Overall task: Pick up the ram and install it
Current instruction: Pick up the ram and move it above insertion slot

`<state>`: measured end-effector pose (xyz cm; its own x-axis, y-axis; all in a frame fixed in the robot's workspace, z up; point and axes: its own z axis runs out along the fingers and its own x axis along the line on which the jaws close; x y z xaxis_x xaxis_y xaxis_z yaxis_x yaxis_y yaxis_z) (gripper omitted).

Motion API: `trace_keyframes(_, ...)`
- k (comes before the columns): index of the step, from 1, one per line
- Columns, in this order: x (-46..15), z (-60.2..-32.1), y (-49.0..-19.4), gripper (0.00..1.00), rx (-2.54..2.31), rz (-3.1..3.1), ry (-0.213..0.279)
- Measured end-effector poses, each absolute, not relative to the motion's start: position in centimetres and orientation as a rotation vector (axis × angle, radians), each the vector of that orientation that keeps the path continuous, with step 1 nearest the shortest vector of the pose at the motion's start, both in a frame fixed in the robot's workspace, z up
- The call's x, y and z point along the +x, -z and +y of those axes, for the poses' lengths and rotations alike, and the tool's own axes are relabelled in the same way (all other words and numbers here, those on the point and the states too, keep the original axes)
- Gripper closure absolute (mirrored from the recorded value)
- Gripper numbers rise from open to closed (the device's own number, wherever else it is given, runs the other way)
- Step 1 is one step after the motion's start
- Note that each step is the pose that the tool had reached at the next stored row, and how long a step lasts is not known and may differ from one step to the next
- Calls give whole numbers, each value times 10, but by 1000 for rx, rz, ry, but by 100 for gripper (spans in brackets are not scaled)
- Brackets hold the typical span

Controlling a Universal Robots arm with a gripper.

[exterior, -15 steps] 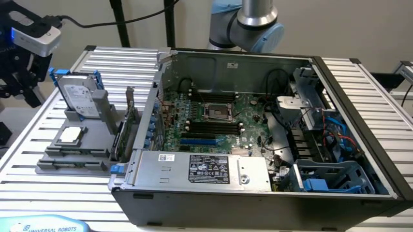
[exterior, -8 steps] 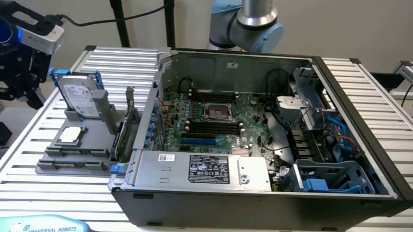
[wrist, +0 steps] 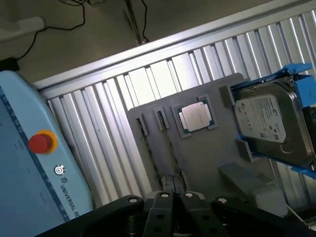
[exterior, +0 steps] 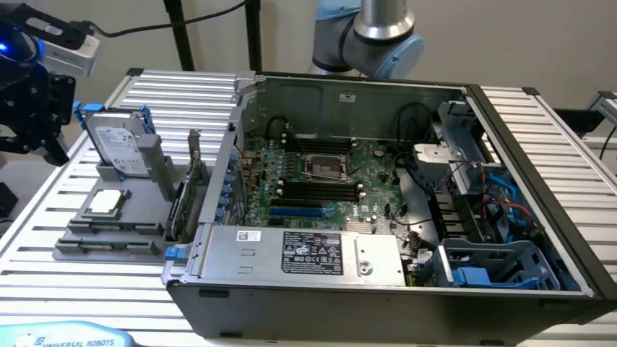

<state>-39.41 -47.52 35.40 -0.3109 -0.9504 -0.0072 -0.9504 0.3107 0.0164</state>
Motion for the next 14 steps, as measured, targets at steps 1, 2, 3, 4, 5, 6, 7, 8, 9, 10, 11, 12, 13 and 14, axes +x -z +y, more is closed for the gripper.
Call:
trace_keyframes(1,-394,-475,-353,89,1866,-2524,26)
trace_keyframes(2,-394,-475,-353,89,1889,-2508,24)
trace_keyframes(3,-394,-475,-352,89,1913,-2491,23)
trace_keyframes(4,-394,-475,-352,89,1935,-2474,22)
trace_keyframes(5,-394,-475,-351,89,1958,-2456,22)
trace_keyframes(6,-394,-475,-350,89,1981,-2437,22)
trace_keyframes(7,-394,-475,-349,89,2001,-2420,22)
trace_keyframes(8,-394,-475,-348,89,2023,-2402,22)
trace_keyframes(9,-394,-475,-347,89,2044,-2383,21)
trace_keyframes(10,-394,-475,-346,89,2066,-2364,21)
trace_keyframes(11,-394,-475,-345,89,2086,-2346,21)
trace_keyframes(12,-394,-475,-344,89,2105,-2328,20)
trace_keyframes(13,-394,-475,-343,89,2124,-2310,20)
trace_keyframes(14,-394,-475,-341,89,2140,-2295,19)
